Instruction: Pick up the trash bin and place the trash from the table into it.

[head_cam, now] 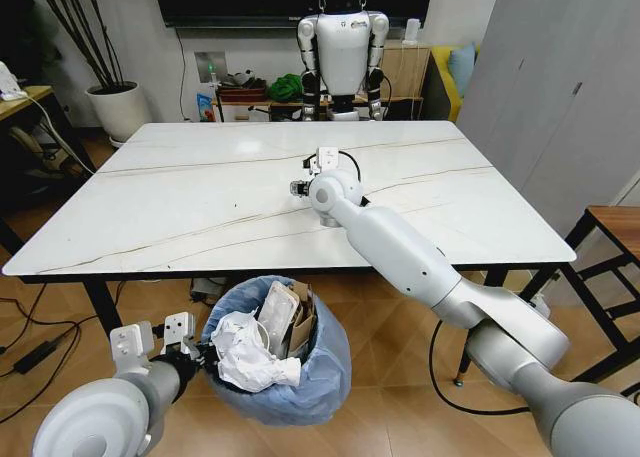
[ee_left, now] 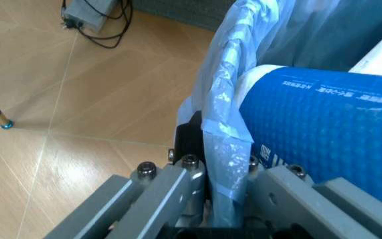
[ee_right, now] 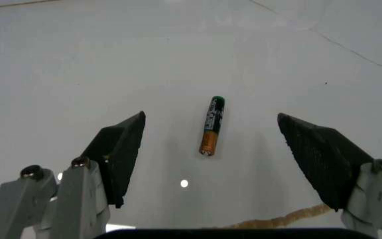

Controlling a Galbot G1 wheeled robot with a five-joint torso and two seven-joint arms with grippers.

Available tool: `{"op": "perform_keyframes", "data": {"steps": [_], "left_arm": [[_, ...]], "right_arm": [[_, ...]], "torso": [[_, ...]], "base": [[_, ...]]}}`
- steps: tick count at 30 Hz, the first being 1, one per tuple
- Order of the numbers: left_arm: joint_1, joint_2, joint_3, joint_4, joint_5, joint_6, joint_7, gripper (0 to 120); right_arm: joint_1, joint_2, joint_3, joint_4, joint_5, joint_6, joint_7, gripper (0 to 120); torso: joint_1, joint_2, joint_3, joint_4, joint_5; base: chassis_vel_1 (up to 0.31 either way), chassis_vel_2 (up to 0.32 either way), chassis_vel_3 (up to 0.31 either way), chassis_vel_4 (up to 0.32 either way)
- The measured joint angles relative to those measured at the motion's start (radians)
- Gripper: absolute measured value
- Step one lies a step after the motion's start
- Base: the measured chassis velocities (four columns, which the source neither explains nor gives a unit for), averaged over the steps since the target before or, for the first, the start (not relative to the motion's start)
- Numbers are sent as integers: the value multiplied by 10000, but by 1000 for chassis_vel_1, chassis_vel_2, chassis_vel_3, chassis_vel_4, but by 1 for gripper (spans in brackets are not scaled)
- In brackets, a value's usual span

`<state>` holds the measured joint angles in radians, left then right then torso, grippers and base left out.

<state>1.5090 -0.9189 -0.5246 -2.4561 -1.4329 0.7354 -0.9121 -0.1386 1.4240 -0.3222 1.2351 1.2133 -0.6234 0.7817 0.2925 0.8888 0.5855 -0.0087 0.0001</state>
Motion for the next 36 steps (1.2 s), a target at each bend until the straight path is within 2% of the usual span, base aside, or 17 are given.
{"op": "perform_keyframes", "data": {"steps": [6, 7, 12, 14, 15, 17, 36], "left_arm": [[-1, -19, -7, 0, 1, 0, 14, 0], [-2, -9, -23, 0, 0, 0, 18, 0], [8, 12, -68, -10, -4, 0, 20, 0], [18, 33, -96, -36, -18, 0, 25, 0], [18, 33, -96, -36, -18, 0, 25, 0], [17, 41, -107, -47, -24, 0, 35, 0], [7, -34, -175, -62, 93, 0, 363, 0]], "right_arm": [[-3, 41, -1, -182, -63, 16, -63, 69], [-3, 41, -12, -184, -65, 18, -65, 62], [-18, 39, -41, -182, -79, 22, -67, 52], [-39, 28, -72, -178, -96, 23, -67, 39], [-39, 28, -72, -178, -96, 23, -67, 39], [-65, -24, -117, -119, -96, 24, -67, 31], [-85, -76, -404, -58, -295, 25, -77, 25]], "torso": [[0, 0, 0, 1, 0], [0, 0, 0, 0, -1], [0, 0, 0, 1, -1], [0, 0, -1, 1, -1], [0, 0, -1, 1, -1], [0, 0, 0, 1, -1], [0, 0, -1, 2, 0]], "base": [[0, 0, 0, 0], [0, 0, 0, 0], [0, 0, 0, 0], [0, 0, 0, 0], [0, 0, 0, 0], [0, 0, 0, 0], [0, 0, 0, 0]]}}
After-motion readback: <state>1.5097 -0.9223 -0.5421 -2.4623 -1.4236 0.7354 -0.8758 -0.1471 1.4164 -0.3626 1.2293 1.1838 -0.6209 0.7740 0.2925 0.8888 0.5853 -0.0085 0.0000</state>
